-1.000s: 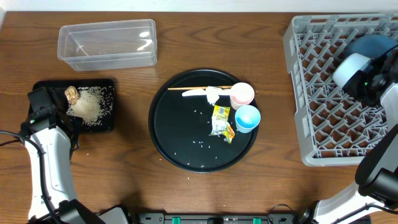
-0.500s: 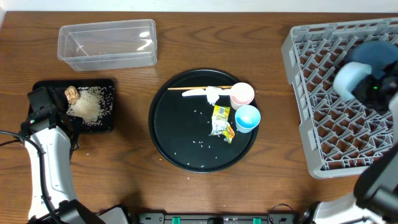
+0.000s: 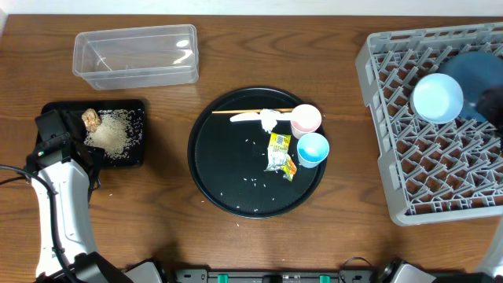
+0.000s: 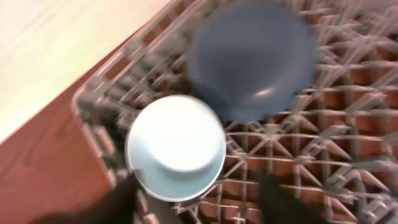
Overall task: Sort waste into correct bins and load items into the dishwasher rack
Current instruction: 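Open the right gripper and lift it off the bowl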
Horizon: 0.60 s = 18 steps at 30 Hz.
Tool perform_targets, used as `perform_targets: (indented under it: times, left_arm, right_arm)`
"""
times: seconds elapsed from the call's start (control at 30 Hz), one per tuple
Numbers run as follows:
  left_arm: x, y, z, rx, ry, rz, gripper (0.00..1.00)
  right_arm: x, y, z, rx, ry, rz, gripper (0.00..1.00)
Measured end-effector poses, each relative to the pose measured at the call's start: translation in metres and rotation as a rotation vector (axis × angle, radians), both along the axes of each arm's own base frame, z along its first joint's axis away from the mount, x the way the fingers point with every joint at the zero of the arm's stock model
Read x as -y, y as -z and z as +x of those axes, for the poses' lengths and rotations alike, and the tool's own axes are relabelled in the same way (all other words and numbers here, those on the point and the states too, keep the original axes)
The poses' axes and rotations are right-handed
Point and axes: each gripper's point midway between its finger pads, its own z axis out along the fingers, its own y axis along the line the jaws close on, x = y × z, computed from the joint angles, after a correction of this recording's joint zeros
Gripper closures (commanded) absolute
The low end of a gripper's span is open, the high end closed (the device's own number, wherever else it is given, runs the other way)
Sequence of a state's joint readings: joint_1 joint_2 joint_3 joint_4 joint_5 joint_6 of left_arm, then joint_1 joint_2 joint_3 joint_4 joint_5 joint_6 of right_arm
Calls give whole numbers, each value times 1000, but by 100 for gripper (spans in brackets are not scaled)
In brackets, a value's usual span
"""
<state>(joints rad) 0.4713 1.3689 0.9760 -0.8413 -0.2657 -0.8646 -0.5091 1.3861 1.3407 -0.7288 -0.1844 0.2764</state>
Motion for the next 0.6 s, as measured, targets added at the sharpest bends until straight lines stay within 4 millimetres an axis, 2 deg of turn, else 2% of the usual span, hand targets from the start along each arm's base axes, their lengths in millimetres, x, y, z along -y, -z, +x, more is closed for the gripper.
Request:
perform_targets:
  times: [0.07,0.2,0.33,0.47,0.6]
  left_arm:
    - [0,0,0,0,0,0,2]
    - [0,0,0,0,0,0,2]
    - [0,0,0,0,0,0,2]
    - [0,0,0,0,0,0,2]
    - [0,0,0,0,0,0,2]
  right_arm:
    - [-10,3,9,1,-41,1,1]
    - [-47,9,33,1,-225,-51,1]
    - [-87,30,50,-59,-393,-113,1]
    - [-110,68,65,-155,-493,-165,9]
    - [-115,97,71,-238,-526,-209,20]
